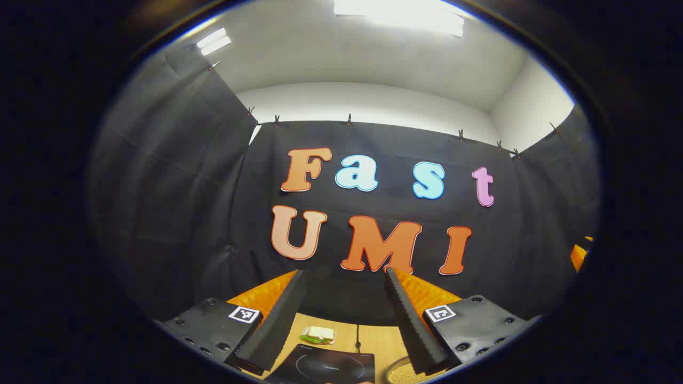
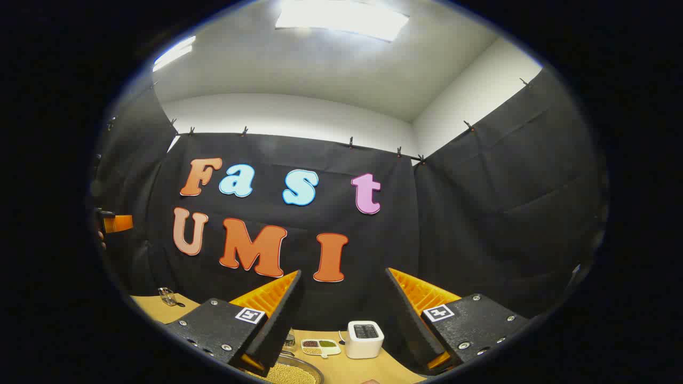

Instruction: First push the handle of the pot to place it horizontally, then grasp the pot with both hands and set it on the induction cooktop.

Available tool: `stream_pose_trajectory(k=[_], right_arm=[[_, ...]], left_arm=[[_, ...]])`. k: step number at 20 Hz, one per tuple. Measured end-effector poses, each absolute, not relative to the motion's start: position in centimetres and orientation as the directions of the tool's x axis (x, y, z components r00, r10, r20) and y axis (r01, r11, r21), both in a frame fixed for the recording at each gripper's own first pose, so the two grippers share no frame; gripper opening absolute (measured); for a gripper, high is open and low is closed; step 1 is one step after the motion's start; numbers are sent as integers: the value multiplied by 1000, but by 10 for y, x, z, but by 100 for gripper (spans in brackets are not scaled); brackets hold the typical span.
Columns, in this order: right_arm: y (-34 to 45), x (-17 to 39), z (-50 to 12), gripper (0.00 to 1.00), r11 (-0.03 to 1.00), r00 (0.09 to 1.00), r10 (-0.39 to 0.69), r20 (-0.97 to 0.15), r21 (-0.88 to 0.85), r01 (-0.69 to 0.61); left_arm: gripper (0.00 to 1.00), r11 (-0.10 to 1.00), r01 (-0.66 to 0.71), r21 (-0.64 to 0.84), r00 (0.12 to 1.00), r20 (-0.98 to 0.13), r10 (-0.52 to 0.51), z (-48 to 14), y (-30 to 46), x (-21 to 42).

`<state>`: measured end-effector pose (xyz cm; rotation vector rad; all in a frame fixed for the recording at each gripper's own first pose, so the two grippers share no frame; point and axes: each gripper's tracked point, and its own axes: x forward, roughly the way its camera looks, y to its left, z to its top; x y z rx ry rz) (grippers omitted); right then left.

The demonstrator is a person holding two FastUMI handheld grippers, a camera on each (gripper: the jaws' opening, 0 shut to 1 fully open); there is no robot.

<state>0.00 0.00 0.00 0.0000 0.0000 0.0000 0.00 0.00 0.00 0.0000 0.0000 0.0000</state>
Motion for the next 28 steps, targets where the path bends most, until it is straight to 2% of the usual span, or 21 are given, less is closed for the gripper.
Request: stream_pose_trajectory(k=[3,6,9,14,18,19,20,25,27,28], right_arm=[[15,4,2,93,1000,1000,29,3,12,-29],[28,3,3,92,998,998,54,17,8,-55],[40,2,4,92,997,996,80,37,-25,-79],[52,3,11,92,995,992,104,73,-21,-102],[51,2,2,92,993,991,118,56,-5,-118],[50,3,-4,96,993,992,119,45,-6,-119],[51,3,-10,92,992,992,124,34,-6,-123],[54,7,-36,92,991,991,130,-21,-2,-130],[58,5,-47,96,990,989,141,-43,3,-141],[60,5,-53,92,989,987,148,-55,2,-148]], left_arm=[[96,999,3,34,1000,13,-3,3,4,2],[95,997,56,53,998,10,-57,-4,-7,0],[98,990,14,139,997,71,-24,2,6,-2],[98,989,13,148,995,98,-28,9,1,-6],[96,993,23,113,994,99,-35,6,1,-3],[96,995,27,100,994,100,-37,4,0,-2],[96,995,28,91,994,103,-38,4,1,0],[97,997,35,72,995,92,-41,-2,2,4],[96,997,36,68,995,92,-42,-5,2,5],[98,997,32,68,995,91,-38,-7,4,6]])
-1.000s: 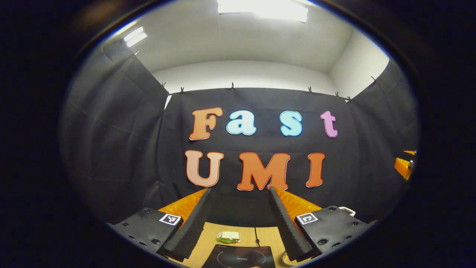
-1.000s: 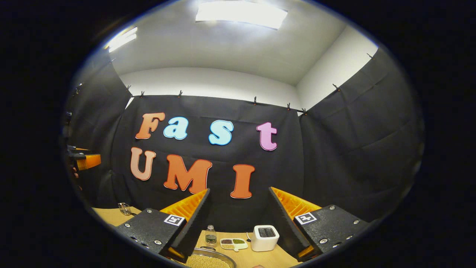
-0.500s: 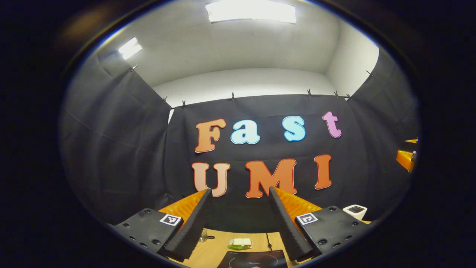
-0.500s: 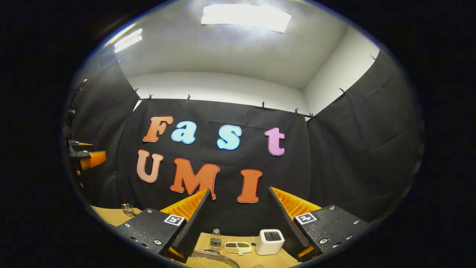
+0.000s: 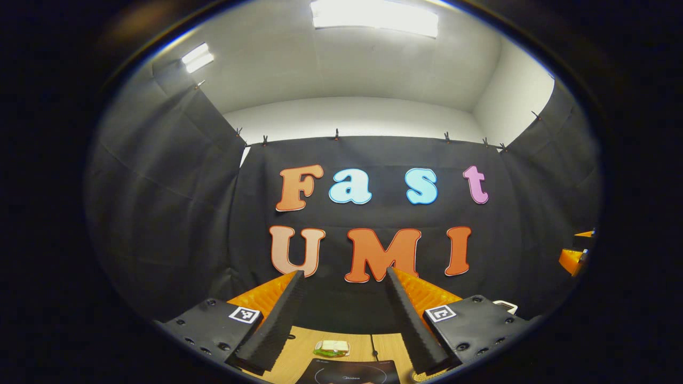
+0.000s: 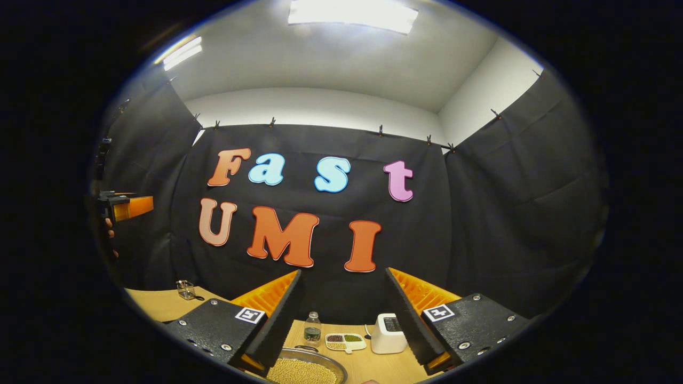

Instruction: First push the handle of the pot to place it horizontally, then grasp the pot with both hands and set it on the induction cooktop.

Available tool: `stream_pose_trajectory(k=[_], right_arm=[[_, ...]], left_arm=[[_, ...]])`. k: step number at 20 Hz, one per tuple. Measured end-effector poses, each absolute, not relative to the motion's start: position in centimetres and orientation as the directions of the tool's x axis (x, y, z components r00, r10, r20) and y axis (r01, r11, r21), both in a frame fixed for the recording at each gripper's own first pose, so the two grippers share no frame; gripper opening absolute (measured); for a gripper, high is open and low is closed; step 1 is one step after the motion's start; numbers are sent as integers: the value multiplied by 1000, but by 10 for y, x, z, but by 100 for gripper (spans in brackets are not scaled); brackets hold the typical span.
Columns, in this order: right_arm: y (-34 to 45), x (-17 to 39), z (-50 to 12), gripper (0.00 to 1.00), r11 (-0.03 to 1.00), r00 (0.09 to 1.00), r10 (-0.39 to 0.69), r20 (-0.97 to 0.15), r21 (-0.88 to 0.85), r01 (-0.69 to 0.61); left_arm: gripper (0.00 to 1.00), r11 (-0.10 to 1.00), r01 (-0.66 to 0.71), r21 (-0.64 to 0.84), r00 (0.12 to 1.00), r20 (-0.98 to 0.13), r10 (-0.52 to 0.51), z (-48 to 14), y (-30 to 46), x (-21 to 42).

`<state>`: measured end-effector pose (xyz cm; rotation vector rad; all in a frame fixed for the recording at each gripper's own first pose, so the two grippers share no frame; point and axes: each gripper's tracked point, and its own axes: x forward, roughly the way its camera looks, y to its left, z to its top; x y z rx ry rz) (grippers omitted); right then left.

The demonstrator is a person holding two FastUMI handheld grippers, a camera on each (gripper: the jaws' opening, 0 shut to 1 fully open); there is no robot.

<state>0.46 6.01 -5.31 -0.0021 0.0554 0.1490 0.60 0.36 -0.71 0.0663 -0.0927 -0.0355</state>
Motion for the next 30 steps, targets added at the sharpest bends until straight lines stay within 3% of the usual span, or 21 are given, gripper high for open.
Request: stream_pose_trajectory(k=[10,16,23,27,30], right_arm=[[85,-11,-119,93,975,962,212,-173,-27,-220],[111,-24,-195,90,949,895,294,-336,-11,-316],[147,-58,-276,56,889,721,441,-534,149,-433],[170,-91,-339,33,847,541,506,-672,270,-457],[188,-107,-366,16,835,459,522,-719,319,-448]], left_arm=[[98,997,3,77,996,87,-10,-12,20,9],[97,996,-20,90,996,88,12,-15,29,6],[98,997,-14,73,997,76,8,-19,29,7],[98,998,-7,69,999,48,4,-27,30,7],[98,998,-26,65,999,30,24,-34,38,13]])
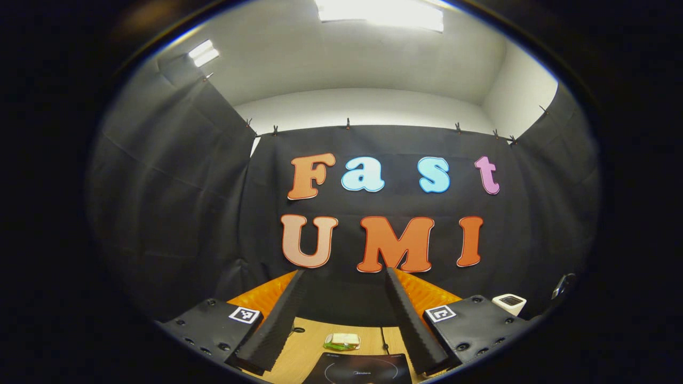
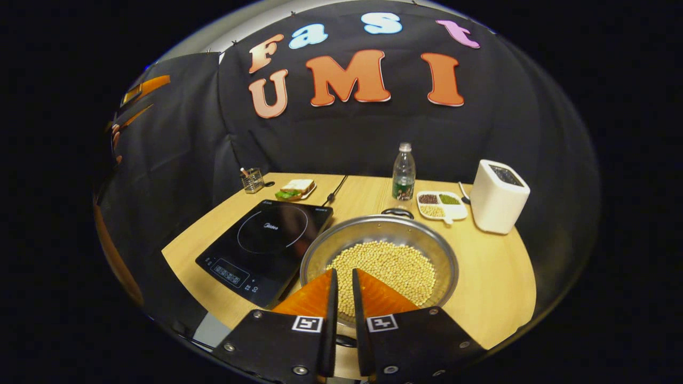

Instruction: First push the handle of the pot to place it horizontally, then grasp the pot with both hands and set it on the induction cooktop.

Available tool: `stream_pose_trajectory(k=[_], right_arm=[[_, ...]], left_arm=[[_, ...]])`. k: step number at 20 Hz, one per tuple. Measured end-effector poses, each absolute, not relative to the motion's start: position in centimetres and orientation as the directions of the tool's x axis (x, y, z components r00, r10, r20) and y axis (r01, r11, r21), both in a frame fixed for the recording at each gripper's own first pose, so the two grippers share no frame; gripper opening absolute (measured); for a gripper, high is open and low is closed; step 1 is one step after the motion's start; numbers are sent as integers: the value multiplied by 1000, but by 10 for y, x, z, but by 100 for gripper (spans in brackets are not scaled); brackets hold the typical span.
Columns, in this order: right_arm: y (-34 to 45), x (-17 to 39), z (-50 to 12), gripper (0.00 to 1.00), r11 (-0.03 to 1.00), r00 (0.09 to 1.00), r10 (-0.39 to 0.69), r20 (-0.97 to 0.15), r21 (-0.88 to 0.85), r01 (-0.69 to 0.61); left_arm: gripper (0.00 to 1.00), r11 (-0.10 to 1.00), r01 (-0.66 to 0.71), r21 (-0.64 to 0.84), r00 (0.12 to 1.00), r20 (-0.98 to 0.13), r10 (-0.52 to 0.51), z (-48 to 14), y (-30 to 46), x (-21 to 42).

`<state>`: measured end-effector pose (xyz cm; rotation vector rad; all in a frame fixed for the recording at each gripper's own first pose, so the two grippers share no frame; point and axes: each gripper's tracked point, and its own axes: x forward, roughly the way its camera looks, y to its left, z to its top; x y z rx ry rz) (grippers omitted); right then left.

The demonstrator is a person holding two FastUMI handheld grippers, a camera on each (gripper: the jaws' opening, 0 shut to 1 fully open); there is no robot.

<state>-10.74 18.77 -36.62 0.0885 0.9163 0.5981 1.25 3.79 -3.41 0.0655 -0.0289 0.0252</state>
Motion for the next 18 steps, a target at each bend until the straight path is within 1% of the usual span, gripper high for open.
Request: stream_pose_trajectory(k=[1,3,6,8,9,11,14,16,18], right_arm=[[196,-116,-370,10,823,431,536,-726,336,-458],[210,-130,-380,4,800,375,563,-736,374,-469],[223,-146,-391,3,789,264,578,-772,446,-422],[235,-153,-396,1,772,204,595,-777,482,-414],[238,-155,-399,0,768,176,597,-782,494,-408],[238,-161,-411,0,773,108,582,-806,507,-381],[234,-171,-426,0,797,25,547,-837,511,-322],[241,-179,-433,0,794,-35,555,-831,541,-277],[246,-183,-440,0,794,-77,563,-823,564,-226]], left_arm=[[96,997,-30,67,999,24,28,-36,39,15],[97,997,-30,74,1000,8,29,-40,40,16],[98,997,-19,68,1000,-13,20,-45,39,21],[96,999,-16,51,1000,-25,17,-46,40,22],[98,999,-21,50,999,-28,22,-47,43,23],[97,998,-32,54,999,-31,33,-47,46,25],[98,999,-28,46,999,-34,30,-49,45,26],[98,999,-31,37,999,-38,32,-53,49,25],[98,999,-36,37,998,-45,38,-56,51,29]])
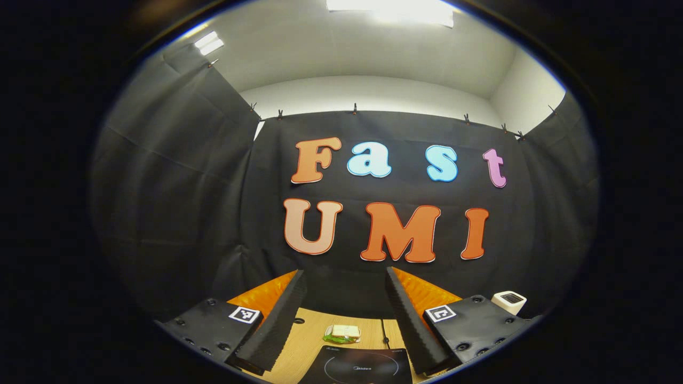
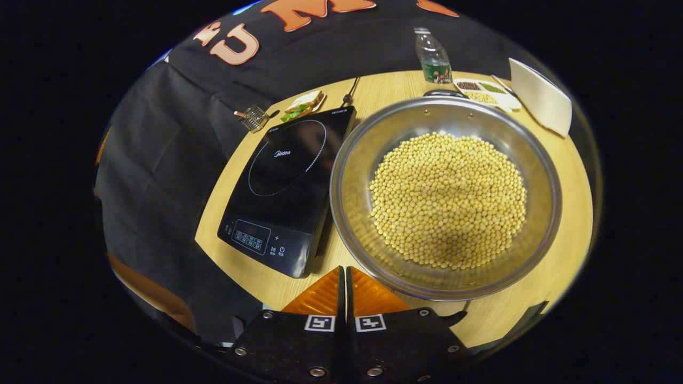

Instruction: First push the handle of the pot to place it horizontally, then grasp the pot with both hands and set it on the induction cooktop.

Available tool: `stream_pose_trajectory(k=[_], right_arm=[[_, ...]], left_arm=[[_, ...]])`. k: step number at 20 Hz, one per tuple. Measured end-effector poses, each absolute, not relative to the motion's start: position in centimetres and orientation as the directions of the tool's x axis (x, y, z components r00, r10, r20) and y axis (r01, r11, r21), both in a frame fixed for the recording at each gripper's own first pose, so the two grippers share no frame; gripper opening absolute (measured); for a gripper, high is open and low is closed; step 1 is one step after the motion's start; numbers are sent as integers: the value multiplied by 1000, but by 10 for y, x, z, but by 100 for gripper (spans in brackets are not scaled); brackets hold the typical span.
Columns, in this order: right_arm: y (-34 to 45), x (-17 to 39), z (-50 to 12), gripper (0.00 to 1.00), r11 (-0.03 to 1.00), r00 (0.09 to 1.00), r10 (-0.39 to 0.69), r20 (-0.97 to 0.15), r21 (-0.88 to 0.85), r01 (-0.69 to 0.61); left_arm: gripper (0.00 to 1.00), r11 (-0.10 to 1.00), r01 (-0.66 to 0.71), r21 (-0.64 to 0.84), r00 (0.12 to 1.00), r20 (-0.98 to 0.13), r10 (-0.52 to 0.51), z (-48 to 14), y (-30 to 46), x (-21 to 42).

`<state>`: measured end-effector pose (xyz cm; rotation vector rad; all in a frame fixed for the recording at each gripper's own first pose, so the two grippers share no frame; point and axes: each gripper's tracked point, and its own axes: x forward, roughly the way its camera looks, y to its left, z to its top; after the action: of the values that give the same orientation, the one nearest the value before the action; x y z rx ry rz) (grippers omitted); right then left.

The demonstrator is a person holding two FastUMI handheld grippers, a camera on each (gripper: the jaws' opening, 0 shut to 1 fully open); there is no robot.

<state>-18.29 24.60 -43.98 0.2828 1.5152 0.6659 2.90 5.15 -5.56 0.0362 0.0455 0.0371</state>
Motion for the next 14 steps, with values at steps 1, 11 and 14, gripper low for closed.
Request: stream_pose_trajectory(k=[1,11,14], right_arm=[[246,-181,-445,0,800,-84,560,-824,565,-204],[232,-183,-461,0,819,-77,568,-820,572,-51],[214,-179,-464,0,826,-39,560,-828,561,-43]], left_arm=[[98,999,-38,39,998,-49,40,-57,52,30],[97,999,5,49,995,-96,0,-79,35,45],[97,999,19,48,993,-114,-14,-87,26,50]])
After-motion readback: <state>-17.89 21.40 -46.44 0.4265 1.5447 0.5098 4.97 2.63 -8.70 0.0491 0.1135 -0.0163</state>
